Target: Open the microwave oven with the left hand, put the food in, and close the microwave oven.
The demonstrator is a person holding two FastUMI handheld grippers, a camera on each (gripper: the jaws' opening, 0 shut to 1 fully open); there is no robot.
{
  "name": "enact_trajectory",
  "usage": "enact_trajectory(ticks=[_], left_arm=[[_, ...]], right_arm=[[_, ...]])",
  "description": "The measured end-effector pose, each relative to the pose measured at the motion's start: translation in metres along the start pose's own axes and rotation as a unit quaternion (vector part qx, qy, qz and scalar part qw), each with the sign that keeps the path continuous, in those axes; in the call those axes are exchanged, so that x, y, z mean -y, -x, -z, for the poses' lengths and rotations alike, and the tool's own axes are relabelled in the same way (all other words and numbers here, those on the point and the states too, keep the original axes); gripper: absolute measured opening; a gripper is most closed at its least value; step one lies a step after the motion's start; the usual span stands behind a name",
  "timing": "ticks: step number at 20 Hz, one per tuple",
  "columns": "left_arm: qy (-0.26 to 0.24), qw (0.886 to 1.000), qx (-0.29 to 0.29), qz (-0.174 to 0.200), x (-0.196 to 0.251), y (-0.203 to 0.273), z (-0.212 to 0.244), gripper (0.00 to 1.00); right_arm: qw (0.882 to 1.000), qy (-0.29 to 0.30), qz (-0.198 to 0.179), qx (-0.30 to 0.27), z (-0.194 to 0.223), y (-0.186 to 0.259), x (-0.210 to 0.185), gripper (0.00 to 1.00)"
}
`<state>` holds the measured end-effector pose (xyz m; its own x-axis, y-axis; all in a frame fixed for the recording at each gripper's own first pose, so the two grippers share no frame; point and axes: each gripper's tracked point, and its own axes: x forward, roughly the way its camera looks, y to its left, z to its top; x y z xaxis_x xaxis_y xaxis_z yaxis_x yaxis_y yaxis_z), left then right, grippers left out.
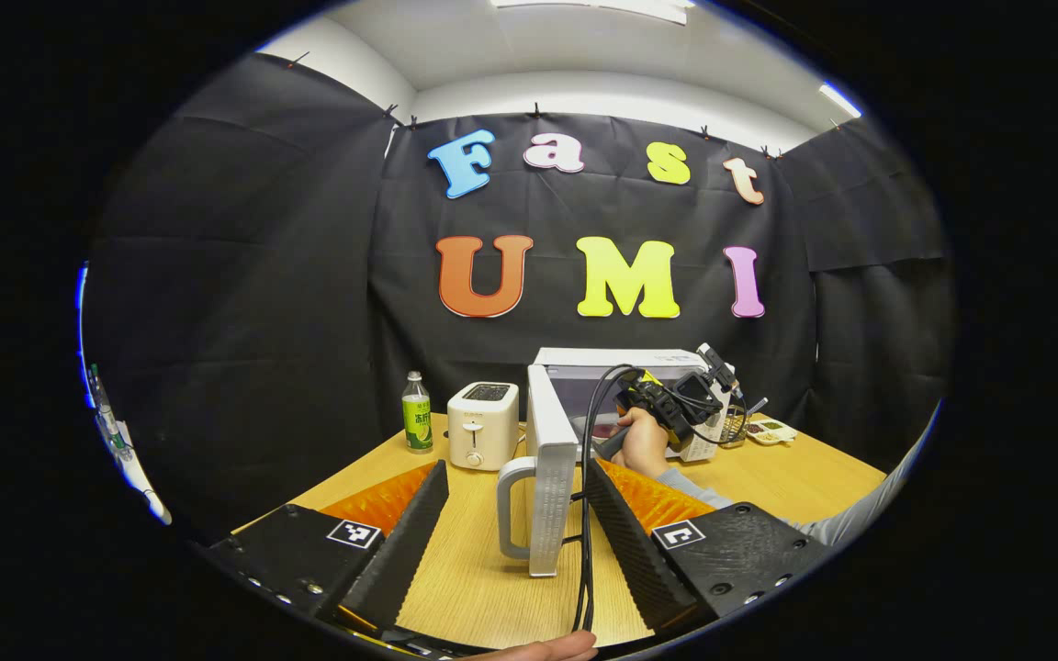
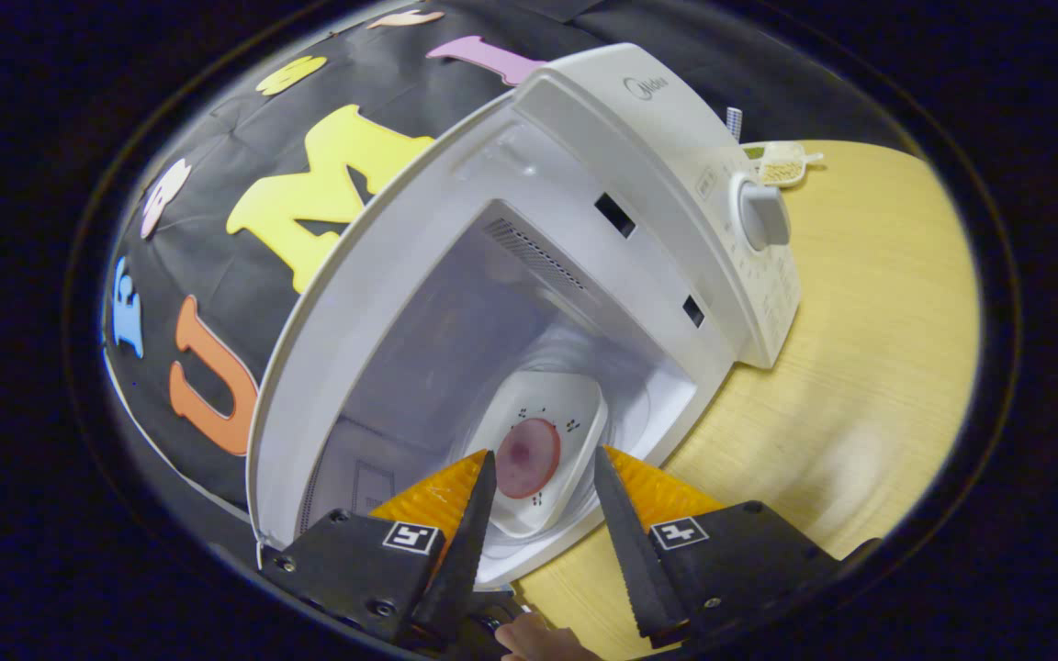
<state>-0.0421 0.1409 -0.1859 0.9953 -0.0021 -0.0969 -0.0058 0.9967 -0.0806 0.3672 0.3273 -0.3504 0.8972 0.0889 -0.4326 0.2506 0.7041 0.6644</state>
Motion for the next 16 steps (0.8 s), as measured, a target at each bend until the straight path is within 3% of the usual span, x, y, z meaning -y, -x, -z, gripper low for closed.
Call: enact_trajectory(ticks=[4, 5, 7, 9, 10, 11, 12, 16], left_arm=[[0.003, 1.000, -0.002, -0.015, -0.009, 0.006, 0.003, 0.92], [0.003, 1.000, 0.000, -0.020, -0.013, 0.009, 0.002, 0.92], [0.008, 1.000, 0.001, -0.028, -0.019, 0.012, 0.004, 0.92], [0.015, 0.999, -0.003, -0.036, -0.028, 0.016, 0.007, 0.92], [0.018, 0.999, -0.005, -0.044, -0.036, 0.017, 0.008, 0.92], [0.021, 0.998, -0.010, -0.050, -0.041, 0.017, 0.011, 0.92], [0.023, 0.998, -0.014, -0.054, -0.047, 0.016, 0.014, 0.92], [0.029, 0.998, -0.022, -0.056, -0.061, 0.008, 0.021, 0.92]], right_arm=[[0.994, 0.098, -0.038, 0.024, -0.022, 0.038, -0.006, 0.76], [0.992, 0.118, -0.045, 0.031, -0.030, 0.049, -0.007, 0.70], [0.985, 0.155, -0.056, 0.043, -0.049, 0.076, -0.005, 0.90], [0.979, 0.183, -0.075, 0.059, -0.065, 0.101, -0.009, 0.93], [0.974, 0.197, -0.082, 0.071, -0.076, 0.117, -0.010, 0.93], [0.970, 0.210, -0.094, 0.080, -0.087, 0.133, -0.013, 0.84], [0.965, 0.222, -0.103, 0.093, -0.099, 0.151, -0.015, 0.97], [0.934, 0.290, -0.133, 0.160, -0.160, 0.224, -0.013, 0.99]])
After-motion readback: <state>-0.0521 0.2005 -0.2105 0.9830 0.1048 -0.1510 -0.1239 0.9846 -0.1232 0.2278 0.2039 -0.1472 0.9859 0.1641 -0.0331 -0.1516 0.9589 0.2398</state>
